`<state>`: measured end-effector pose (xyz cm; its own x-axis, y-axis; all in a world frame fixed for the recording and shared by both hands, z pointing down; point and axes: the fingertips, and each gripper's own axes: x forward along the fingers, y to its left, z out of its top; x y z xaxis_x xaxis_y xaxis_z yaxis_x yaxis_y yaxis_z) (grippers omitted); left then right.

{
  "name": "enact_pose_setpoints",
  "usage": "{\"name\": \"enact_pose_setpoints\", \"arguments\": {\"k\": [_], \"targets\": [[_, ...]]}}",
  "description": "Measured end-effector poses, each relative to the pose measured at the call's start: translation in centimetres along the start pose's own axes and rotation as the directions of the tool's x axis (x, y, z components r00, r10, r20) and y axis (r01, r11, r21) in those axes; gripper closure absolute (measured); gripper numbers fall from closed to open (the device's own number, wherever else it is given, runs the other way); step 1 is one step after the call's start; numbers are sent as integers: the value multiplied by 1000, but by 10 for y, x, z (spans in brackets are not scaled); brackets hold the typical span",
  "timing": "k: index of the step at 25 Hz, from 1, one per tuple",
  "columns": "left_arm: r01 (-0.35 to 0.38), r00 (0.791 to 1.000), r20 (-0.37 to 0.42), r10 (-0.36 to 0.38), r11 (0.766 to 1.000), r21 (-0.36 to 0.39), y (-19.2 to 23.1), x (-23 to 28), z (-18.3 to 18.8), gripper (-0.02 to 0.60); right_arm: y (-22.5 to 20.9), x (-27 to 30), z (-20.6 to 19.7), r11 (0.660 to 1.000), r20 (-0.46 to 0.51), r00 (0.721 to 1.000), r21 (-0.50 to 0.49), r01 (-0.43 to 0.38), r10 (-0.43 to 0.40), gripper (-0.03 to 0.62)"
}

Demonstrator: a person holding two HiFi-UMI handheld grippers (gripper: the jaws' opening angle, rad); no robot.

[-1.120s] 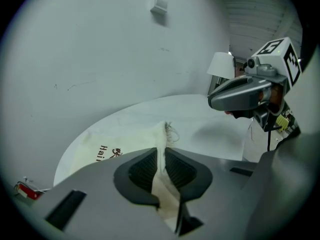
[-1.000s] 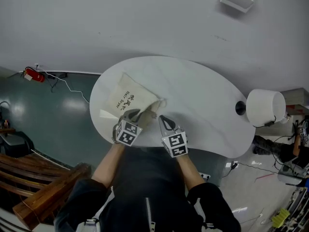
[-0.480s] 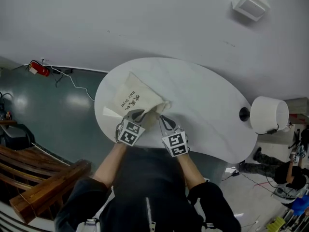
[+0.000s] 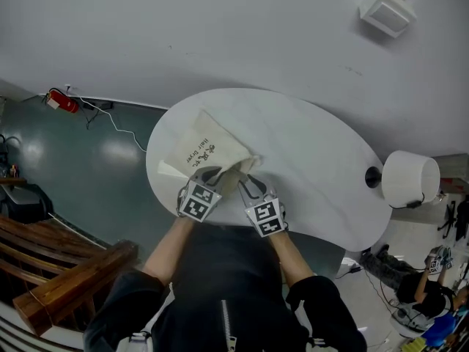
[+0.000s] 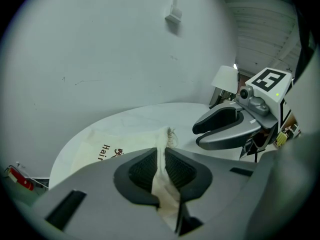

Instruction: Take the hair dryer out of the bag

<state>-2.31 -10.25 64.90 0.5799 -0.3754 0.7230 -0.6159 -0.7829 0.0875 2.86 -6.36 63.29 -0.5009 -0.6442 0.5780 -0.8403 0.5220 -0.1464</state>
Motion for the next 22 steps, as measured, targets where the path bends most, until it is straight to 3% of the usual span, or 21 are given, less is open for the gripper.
{"name": "enact_pose_setpoints", "arguments": {"k": [16,22], "targets": [[29,999,16,-28,998,-59,5,-4,7,530,8,47,-10,991,-92,994,-109,-75,65,407],[44,999,0,-44,998,-46,4,-4,7,529,6,61,-12,989,-118,990,-115,-90,77,375]]}}
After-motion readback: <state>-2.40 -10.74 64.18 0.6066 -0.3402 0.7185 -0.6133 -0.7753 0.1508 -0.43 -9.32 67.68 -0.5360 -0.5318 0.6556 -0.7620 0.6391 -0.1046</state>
